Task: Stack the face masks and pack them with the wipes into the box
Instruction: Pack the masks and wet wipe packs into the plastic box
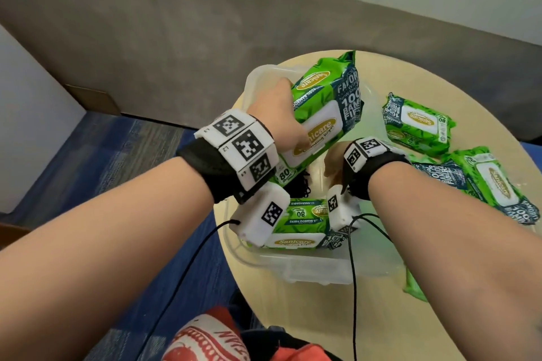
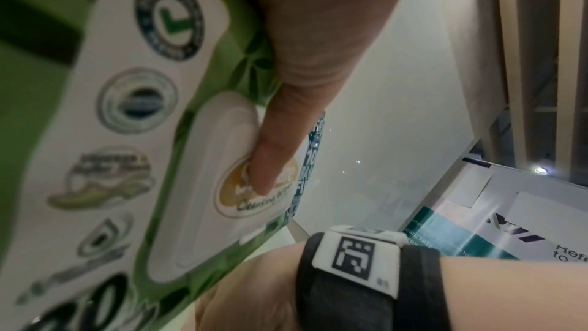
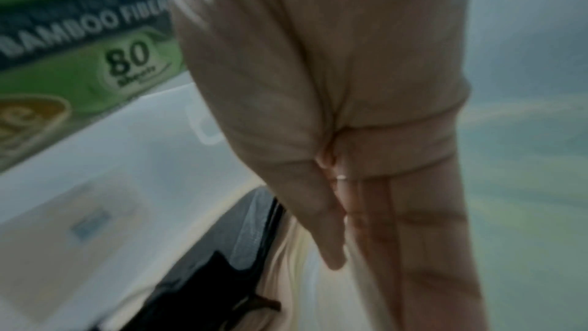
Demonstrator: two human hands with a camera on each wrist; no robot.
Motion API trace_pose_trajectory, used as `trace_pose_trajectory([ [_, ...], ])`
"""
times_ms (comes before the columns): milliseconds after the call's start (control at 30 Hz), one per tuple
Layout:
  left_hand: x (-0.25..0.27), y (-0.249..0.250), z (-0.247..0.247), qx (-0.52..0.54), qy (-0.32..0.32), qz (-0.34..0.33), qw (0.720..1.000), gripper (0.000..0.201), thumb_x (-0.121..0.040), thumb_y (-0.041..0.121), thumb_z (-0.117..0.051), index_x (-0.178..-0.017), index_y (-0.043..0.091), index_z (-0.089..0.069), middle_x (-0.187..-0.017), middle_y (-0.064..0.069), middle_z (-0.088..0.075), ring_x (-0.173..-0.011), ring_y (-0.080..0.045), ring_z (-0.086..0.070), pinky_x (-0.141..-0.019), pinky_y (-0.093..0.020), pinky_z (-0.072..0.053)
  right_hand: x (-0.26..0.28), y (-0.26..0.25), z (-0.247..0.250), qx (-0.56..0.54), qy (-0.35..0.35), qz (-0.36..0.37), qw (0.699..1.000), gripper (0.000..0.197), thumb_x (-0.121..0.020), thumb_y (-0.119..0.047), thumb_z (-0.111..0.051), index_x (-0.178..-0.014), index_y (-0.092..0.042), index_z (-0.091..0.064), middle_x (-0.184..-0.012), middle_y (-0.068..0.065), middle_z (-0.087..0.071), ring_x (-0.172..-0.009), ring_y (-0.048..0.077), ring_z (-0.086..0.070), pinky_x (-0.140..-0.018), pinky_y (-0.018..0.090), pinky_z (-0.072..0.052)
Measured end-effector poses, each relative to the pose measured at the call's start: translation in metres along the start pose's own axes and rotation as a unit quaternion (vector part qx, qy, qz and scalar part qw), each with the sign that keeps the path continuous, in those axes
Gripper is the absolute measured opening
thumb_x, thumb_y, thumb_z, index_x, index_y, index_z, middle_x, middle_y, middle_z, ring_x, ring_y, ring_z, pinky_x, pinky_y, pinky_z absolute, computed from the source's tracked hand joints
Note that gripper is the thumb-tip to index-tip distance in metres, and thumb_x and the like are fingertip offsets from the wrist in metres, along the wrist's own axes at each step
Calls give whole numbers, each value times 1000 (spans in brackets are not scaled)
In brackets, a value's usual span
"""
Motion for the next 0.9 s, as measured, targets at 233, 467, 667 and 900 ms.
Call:
trace_pose_trajectory([
  [233,-3,6,38,20,59,0,998,83,-63,22,-84,-131,12,-37,-104,-2,-48,-93,-19,-46,-70,-29,-36,16,2,21,87,47,1,995,14,-82,-17,-64,-87,-4,-63,-94,11,-62,-87,25,-58,-87,38,-52],
  [467,-1,0,70,68,127,23,989,84,-63,24,-85,-132,13,-38,-112,-1,-53,-95,-15,-47,-73,-30,-38,76,4,17,37,61,23,997,9,-91,-4,-53,-85,-2,-59,-122,18,-59,-109,30,-58,-57,22,-48],
  [667,-6,6,72,55,145,27,988,77,-64,20,-85,-126,12,-40,-110,-2,-53,-91,-18,-49,-72,-31,-40,94,19,8,-71,69,40,994,29,-87,0,-54,-63,-11,-43,-103,17,-62,-68,10,-70,-49,16,-49],
  [900,-24,21,39,-85,65,-5,994,83,-59,20,-87,-129,12,-42,-120,-9,-56,-104,-27,-54,-78,-36,-45,107,32,-1,4,71,61,996,37,-89,4,-49,-54,-3,-40,-79,24,-69,-67,29,-60,-44,21,-35],
])
Point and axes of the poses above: each hand's wrist, its own x-axis away from the middle knuckle, its own z-axis out of the back of the hand, y = z × x, the point moved 10 cm from there along -x, towards the middle knuckle
